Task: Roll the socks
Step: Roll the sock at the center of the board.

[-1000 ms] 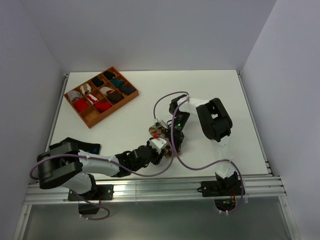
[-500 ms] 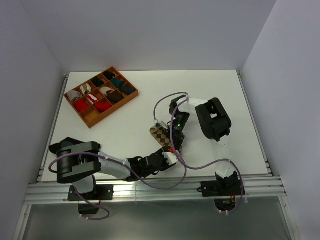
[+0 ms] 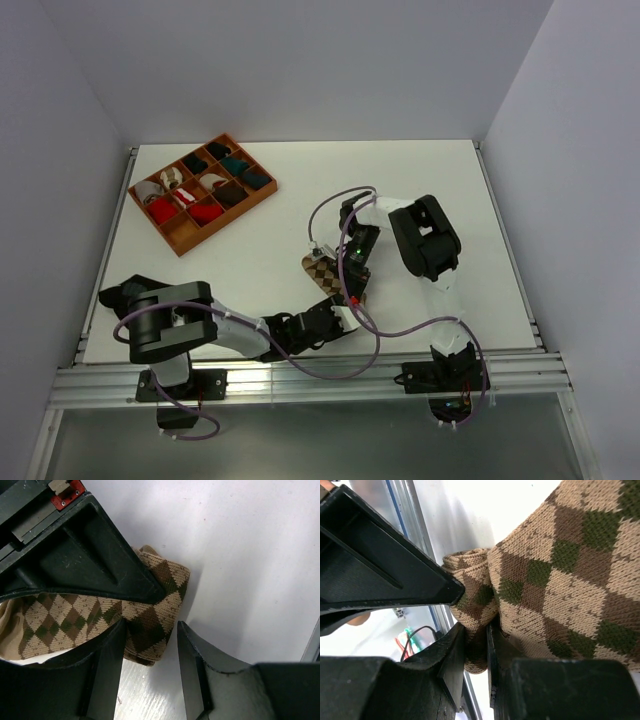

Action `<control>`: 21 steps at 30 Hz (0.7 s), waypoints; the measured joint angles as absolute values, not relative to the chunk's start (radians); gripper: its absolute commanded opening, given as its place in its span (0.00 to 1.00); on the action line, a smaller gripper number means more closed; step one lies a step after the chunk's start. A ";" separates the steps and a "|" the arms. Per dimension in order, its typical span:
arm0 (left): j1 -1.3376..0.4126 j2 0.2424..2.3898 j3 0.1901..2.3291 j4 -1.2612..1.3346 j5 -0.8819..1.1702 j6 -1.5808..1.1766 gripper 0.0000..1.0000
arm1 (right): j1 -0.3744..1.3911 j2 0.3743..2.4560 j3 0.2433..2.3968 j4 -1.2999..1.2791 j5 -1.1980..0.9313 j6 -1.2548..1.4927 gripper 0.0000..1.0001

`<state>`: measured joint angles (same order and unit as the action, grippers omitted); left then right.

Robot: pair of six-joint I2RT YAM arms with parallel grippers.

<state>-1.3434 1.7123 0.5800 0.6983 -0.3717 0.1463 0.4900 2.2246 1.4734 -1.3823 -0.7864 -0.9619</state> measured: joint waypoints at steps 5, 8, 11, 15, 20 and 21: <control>-1.343 1.735 0.593 0.708 -0.371 0.147 0.49 | 0.488 2.229 1.474 -1.389 -0.781 -0.958 0.22; -1.343 1.766 0.614 0.710 -0.373 0.146 0.45 | 0.486 2.231 1.474 -1.395 -0.771 -0.958 0.22; -1.336 1.784 0.637 0.702 -0.369 0.138 0.35 | 0.482 2.231 1.473 -1.400 -0.758 -0.958 0.24; -1.315 1.785 0.672 0.645 -0.336 0.108 0.14 | 0.476 2.231 1.473 -1.403 -0.741 -0.958 0.27; -1.300 1.787 0.731 0.546 -0.287 0.073 0.00 | 0.468 2.231 1.473 -1.400 -0.712 -0.941 0.37; -1.298 1.790 0.742 0.530 -0.279 0.064 0.00 | 0.467 2.231 1.473 -1.398 -0.704 -0.935 0.40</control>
